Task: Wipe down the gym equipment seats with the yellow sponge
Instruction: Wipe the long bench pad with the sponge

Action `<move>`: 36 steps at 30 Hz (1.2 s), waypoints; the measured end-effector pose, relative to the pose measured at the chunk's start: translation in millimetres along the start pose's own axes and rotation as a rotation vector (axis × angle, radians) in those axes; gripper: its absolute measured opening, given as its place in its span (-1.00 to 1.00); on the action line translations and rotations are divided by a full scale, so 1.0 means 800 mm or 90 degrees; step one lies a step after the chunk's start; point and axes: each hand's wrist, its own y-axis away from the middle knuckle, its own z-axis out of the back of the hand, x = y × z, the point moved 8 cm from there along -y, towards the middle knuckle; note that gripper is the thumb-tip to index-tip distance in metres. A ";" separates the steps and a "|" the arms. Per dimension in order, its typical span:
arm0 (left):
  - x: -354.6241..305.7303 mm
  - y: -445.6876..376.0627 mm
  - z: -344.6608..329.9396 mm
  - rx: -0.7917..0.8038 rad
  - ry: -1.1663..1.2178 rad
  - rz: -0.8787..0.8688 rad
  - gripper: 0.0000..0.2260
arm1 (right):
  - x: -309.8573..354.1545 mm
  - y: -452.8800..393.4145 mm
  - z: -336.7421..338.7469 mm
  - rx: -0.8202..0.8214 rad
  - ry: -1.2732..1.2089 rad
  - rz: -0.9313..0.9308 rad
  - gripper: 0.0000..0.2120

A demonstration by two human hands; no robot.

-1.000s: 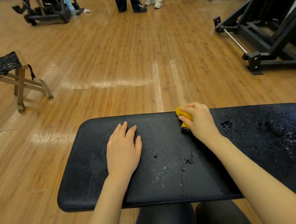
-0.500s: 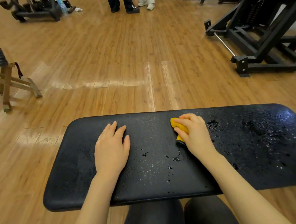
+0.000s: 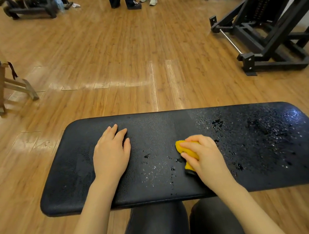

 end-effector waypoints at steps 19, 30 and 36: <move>-0.004 0.002 0.001 -0.030 0.010 -0.002 -0.72 | 0.020 -0.002 -0.022 0.000 -0.057 -0.015 -0.76; -0.004 0.000 0.002 -0.047 0.011 -0.016 -0.72 | 0.047 0.004 -0.028 0.012 -0.060 0.007 -0.75; -0.006 0.000 0.002 -0.059 0.006 -0.022 -0.74 | 0.054 0.029 -0.022 -0.003 -0.099 -0.009 -0.74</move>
